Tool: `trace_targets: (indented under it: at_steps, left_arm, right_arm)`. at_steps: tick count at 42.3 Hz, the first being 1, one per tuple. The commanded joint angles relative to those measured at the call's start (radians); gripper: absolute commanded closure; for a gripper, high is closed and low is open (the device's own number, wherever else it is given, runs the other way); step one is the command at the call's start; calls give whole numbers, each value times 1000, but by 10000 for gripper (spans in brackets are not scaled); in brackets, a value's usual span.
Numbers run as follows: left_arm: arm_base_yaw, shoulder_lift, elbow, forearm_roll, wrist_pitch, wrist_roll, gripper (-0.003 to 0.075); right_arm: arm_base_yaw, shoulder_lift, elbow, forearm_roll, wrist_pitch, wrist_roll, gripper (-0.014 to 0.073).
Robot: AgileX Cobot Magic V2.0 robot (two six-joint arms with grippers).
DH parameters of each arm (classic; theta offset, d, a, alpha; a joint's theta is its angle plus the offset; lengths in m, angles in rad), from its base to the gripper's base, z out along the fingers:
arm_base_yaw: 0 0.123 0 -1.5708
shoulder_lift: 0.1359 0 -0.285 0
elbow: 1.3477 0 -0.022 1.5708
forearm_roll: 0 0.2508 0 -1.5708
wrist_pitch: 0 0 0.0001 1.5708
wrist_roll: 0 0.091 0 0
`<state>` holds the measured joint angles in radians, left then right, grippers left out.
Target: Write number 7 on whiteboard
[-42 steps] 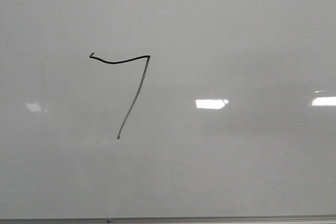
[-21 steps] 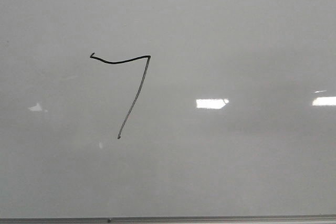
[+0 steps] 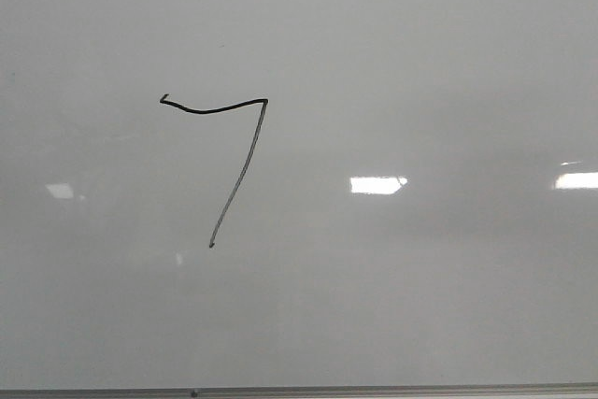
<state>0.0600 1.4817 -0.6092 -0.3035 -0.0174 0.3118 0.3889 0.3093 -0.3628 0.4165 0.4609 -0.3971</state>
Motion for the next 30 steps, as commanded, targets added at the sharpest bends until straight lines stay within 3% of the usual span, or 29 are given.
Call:
trace_targets:
  at_steps: [1, 11, 21, 30]
  left_arm:
    - [-3, -22, -29, -11, -75, -9, 342]
    - [-3, -22, -29, -11, -75, -9, 323]
    - [-3, -95, -29, -11, -7, -7, 131]
    - [-3, -295, -29, -11, 79, -7, 132]
  right_arm:
    - [-4, 6, -24, 20, -58, -2, 662]
    - [-4, 6, -24, 20, -58, -2, 662]
    - [-4, 6, -24, 20, -57, -2, 662]
    - [-4, 6, -24, 20, -58, -2, 662]
